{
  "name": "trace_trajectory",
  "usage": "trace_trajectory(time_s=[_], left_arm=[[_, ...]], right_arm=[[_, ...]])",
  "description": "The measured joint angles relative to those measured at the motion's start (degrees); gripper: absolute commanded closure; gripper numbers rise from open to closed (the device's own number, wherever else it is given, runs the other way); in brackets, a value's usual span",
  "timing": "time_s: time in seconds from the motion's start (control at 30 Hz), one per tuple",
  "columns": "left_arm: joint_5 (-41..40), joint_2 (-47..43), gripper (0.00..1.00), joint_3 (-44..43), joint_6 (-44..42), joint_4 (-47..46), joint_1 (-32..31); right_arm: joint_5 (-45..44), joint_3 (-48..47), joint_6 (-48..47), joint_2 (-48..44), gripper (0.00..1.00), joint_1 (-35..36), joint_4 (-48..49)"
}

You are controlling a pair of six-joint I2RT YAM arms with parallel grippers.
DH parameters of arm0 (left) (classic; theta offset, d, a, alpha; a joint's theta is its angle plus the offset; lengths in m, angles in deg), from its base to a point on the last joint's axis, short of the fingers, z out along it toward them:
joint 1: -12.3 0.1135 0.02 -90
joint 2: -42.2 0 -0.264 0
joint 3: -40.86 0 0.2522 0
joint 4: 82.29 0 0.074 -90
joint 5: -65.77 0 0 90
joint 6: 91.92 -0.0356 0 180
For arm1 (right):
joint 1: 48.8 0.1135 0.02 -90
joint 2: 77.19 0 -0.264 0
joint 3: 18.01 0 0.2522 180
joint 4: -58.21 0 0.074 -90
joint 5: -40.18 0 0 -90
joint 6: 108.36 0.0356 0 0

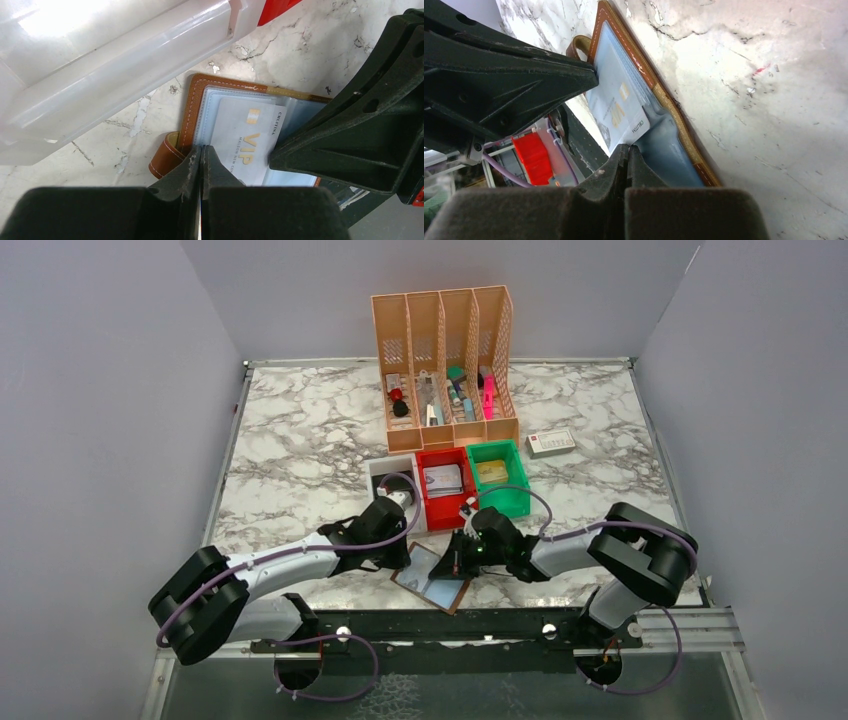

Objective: Take the credit cards out of the card holder

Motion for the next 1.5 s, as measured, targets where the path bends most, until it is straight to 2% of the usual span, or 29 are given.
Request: trace_trajectory(time_s=[0.37,0.53,0.73,1.0,1.13,1.23,1.43,1.5], left_arm=[[0.00,0.72,0.96,-0.63,0.11,0.28,0.00],[0.24,1.68,0.98,-1.42,0.09,0.55,-0.04],[0.55,2.23,0.99,-1.95,0.00,0.83,-0.04],[0.63,2.23,1.00,-1.95,-0.02,0.83,-0.04],[0.63,2.23,1.00,-1.95,-0.02,0.81,-0.04],[0.68,2.23,1.00,-1.95,-0.02,0.81,-0.04],[0.87,2.23,1.00,-1.95,-0.02,0.81,-0.04],[0.87,2.23,1.00,-1.95,-0.02,0.81,-0.04]], right_arm=[[0.83,3.89,0.37,-5.84,0.98,-1.51,-3.69],[0.76,4.11,0.81,-6.49,0.84,-1.84,-4.46],[0.94,3.91,1.46,-4.50,0.70,-1.84,-0.17],[1.07,-0.55,0.92,0.11,0.64,-1.73,0.15],[1.11,-0.79,0.94,0.87,0.65,-1.75,0.79],[1.25,-0.81,1.18,1.60,0.69,-1.73,2.01],[0.57,-0.79,1.22,1.86,0.92,-1.66,2.47],[0.26,-0.79,1.25,1.86,0.96,-1.66,2.47]])
